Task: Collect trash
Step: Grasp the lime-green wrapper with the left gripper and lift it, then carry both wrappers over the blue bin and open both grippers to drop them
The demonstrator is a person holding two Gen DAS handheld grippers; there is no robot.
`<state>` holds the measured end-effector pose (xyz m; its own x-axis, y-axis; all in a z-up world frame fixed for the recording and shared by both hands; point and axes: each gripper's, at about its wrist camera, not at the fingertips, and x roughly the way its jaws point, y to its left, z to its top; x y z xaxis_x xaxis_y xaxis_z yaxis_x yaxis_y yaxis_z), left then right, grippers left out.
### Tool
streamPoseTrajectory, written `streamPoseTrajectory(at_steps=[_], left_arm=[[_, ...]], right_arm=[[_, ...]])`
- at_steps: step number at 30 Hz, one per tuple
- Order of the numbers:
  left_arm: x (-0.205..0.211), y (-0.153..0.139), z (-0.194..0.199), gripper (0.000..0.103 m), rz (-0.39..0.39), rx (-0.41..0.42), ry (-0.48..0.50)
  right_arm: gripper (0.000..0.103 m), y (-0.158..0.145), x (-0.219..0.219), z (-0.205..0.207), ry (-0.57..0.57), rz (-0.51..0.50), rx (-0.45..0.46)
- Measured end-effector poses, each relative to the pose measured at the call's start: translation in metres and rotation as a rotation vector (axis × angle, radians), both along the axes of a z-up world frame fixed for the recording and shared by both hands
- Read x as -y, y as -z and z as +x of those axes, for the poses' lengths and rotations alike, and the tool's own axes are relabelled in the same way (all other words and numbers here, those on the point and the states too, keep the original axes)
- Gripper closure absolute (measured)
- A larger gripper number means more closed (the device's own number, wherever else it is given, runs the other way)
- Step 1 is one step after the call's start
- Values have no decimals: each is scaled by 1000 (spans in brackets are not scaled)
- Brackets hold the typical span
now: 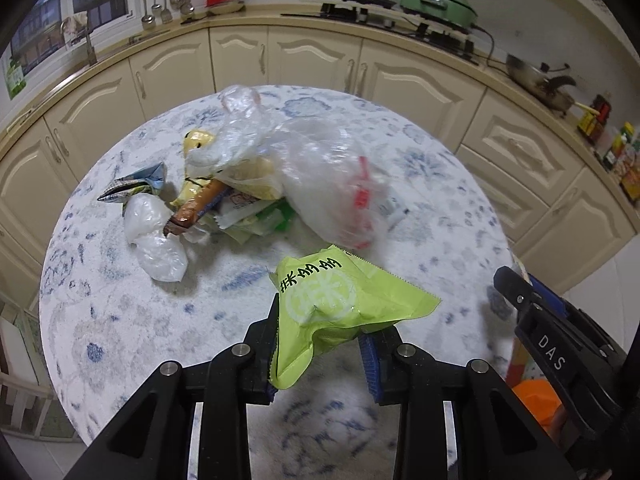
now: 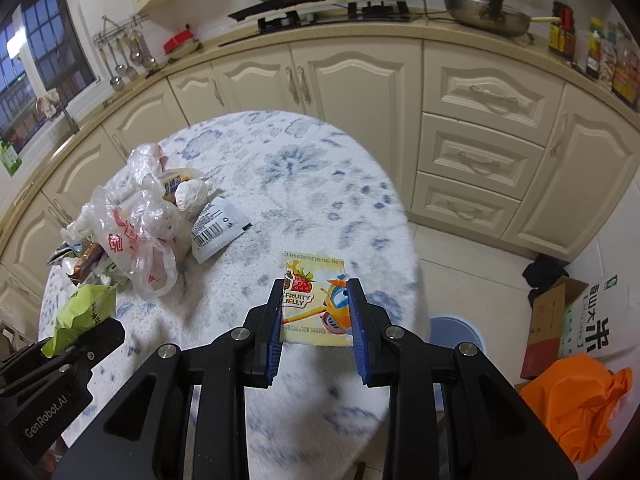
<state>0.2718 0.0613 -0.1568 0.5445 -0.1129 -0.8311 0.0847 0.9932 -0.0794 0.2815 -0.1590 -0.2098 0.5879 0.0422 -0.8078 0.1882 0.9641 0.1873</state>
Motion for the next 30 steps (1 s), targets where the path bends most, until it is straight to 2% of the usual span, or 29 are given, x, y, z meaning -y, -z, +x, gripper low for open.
streamPoseTrajectory(at_steps=[8, 19, 26, 30], left_arm=[[47, -11, -29, 74, 8, 22, 126], [148, -3, -43, 74, 8, -15, 370], [217, 18, -32, 73, 21, -56, 501], [253, 40, -15, 73, 34, -96, 553]], right_arm=[[74, -7, 43, -40, 103, -11, 7], [74, 1, 130, -92, 298, -44, -34], [74, 17, 187, -116, 426, -43, -80], [74, 30, 217, -126, 487, -38, -119]])
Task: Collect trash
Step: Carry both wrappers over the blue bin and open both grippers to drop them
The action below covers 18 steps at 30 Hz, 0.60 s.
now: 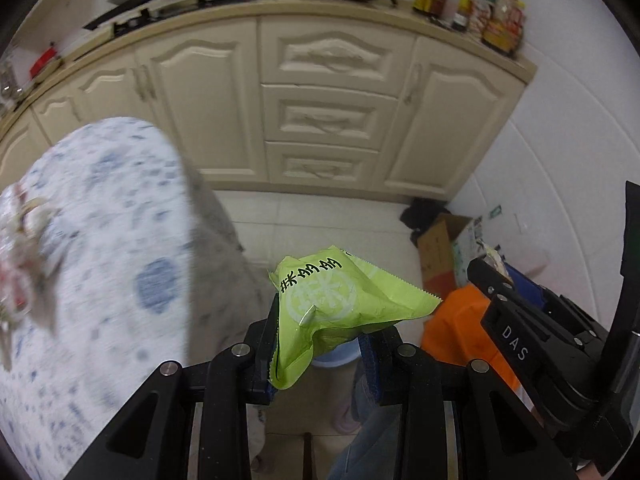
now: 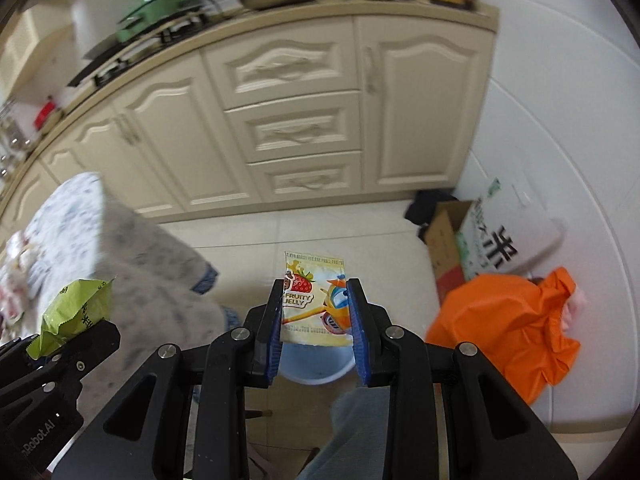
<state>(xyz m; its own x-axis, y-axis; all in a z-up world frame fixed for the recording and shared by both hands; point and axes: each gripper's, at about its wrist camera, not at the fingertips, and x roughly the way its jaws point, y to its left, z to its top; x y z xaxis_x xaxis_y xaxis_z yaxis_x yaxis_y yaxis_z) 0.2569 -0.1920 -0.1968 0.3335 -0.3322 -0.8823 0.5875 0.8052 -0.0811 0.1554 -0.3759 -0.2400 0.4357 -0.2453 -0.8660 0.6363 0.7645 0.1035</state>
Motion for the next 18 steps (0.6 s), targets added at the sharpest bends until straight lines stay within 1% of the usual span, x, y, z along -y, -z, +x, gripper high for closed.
streamPoseTrajectory(at_steps=[4, 6, 7, 8, 9, 10, 11, 15, 18], left_arm=[[30, 24, 26, 73, 15, -42, 25], [44, 32, 37, 66, 23, -43, 29], [49, 36, 43, 59, 29, -52, 24], [54, 40, 50, 41, 34, -70, 7], [56, 42, 56, 28, 18, -79, -8], [58, 44, 60, 25, 5, -80, -13], [60, 47, 65, 23, 4, -79, -18], [66, 58, 75, 23, 48, -66, -47], [66, 63, 82, 23, 57, -66, -65]], right_arm=[[74, 14, 22, -4, 43, 19, -30], [74, 23, 30, -4, 54, 36, -47], [74, 27, 33, -3, 57, 43, -52], [74, 31, 36, -2, 61, 49, -57], [74, 33, 39, -1, 64, 52, -61], [74, 36, 41, -1, 66, 55, -64], [74, 39, 43, 0, 67, 58, -68], [74, 46, 44, 6, 57, 70, -78], [74, 51, 41, 14, 38, 80, -77]])
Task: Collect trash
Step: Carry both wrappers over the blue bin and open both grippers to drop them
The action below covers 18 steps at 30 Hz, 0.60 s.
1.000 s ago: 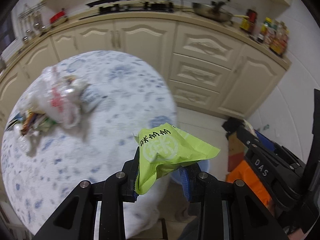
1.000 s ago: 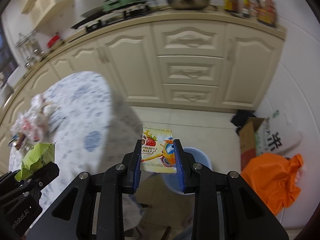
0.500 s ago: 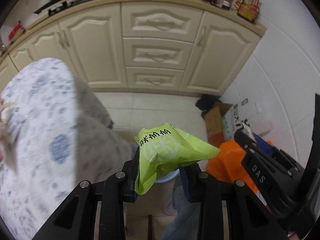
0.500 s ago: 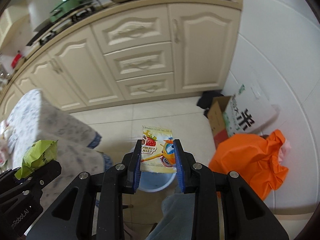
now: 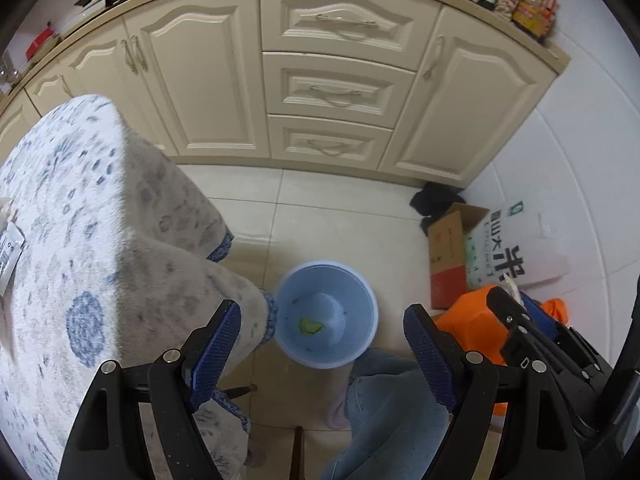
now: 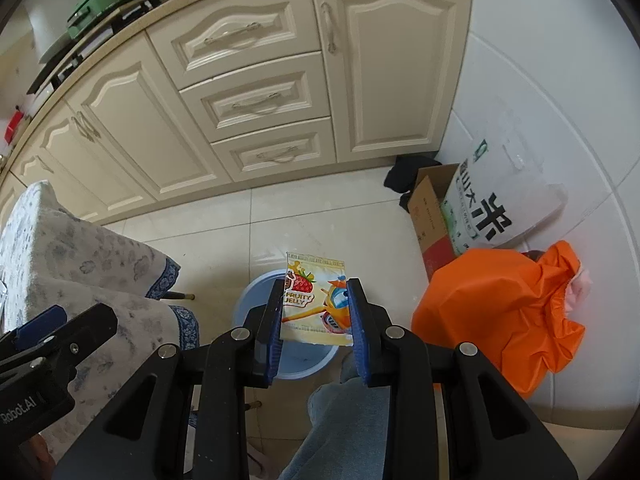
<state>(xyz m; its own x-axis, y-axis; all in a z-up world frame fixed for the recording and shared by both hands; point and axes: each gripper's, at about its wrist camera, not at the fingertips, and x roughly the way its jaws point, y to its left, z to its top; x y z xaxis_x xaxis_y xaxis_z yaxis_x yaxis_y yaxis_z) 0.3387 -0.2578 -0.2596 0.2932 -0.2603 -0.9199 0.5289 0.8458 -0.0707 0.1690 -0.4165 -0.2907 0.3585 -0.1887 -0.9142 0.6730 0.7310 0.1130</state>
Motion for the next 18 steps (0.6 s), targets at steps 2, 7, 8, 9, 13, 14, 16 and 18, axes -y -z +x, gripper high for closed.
streamPoseTrajectory(at_steps=[2, 7, 8, 9, 13, 14, 16, 18], left_arm=[[-1, 0, -1, 23, 8, 12, -8], [-13, -11, -10, 23, 0, 35, -24], [-16, -14, -12, 23, -2, 42, -30], [-18, -17, -14, 23, -2, 53, -38], [-29, -23, -27, 23, -6, 60, -53], [-31, -23, -27, 23, -10, 55, -55], [-36, -23, -28, 23, -12, 48, -60], [-38, -24, -28, 23, -11, 42, -60]], right_arm=[[74, 2, -3, 6, -13, 8, 2], [73, 0, -21, 25, -73, 22, 19], [71, -1, -24, 28, -86, 19, 22], [57, -2, -28, 32, -95, 10, 12], [16, -9, -36, 34, -80, -56, 13], [16, -10, -36, 34, -81, -61, 11], [16, -12, -36, 34, -78, -56, 14], [16, -14, -37, 33, -78, -62, 9]])
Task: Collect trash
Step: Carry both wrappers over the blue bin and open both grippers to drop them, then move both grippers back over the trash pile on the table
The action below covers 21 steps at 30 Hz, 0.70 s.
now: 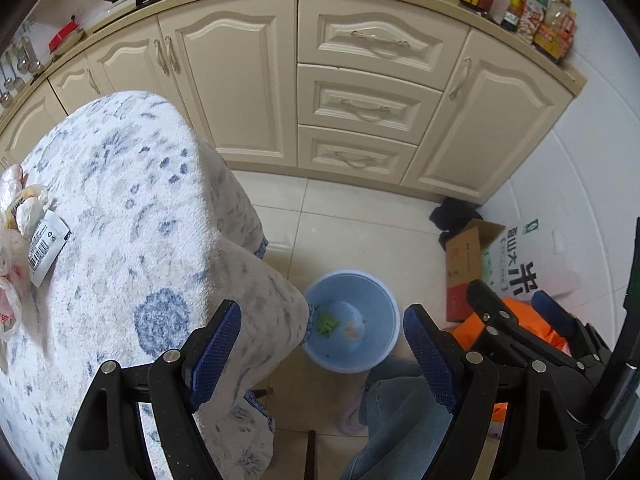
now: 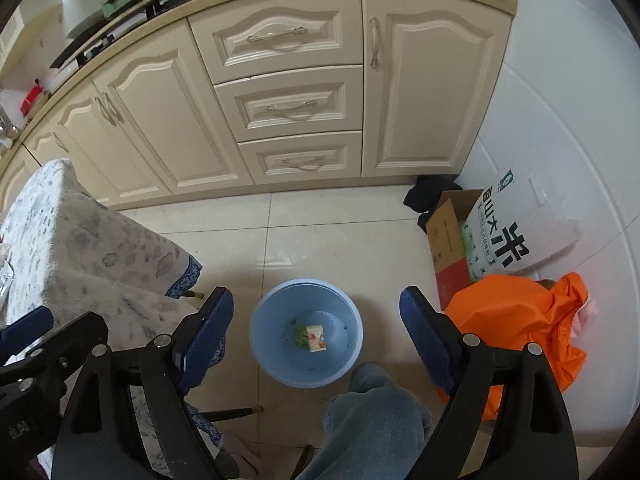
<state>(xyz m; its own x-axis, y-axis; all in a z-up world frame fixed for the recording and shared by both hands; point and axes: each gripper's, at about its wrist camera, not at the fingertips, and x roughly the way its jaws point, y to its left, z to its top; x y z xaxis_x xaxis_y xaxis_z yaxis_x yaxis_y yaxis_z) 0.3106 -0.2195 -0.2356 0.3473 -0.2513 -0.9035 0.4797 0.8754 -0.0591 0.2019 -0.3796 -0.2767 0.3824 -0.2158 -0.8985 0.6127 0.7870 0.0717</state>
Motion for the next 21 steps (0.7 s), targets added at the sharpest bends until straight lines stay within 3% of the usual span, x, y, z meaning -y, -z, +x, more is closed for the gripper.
streamPoseTrajectory(at_steps=[11, 21], left_arm=[[-12, -19, -17, 23, -19, 12, 35], [-47, -52, -50, 23, -53, 60, 25]], right_arm=[[16, -17, -5, -13, 11, -26, 4], [16, -50, -26, -30, 4, -66, 58]])
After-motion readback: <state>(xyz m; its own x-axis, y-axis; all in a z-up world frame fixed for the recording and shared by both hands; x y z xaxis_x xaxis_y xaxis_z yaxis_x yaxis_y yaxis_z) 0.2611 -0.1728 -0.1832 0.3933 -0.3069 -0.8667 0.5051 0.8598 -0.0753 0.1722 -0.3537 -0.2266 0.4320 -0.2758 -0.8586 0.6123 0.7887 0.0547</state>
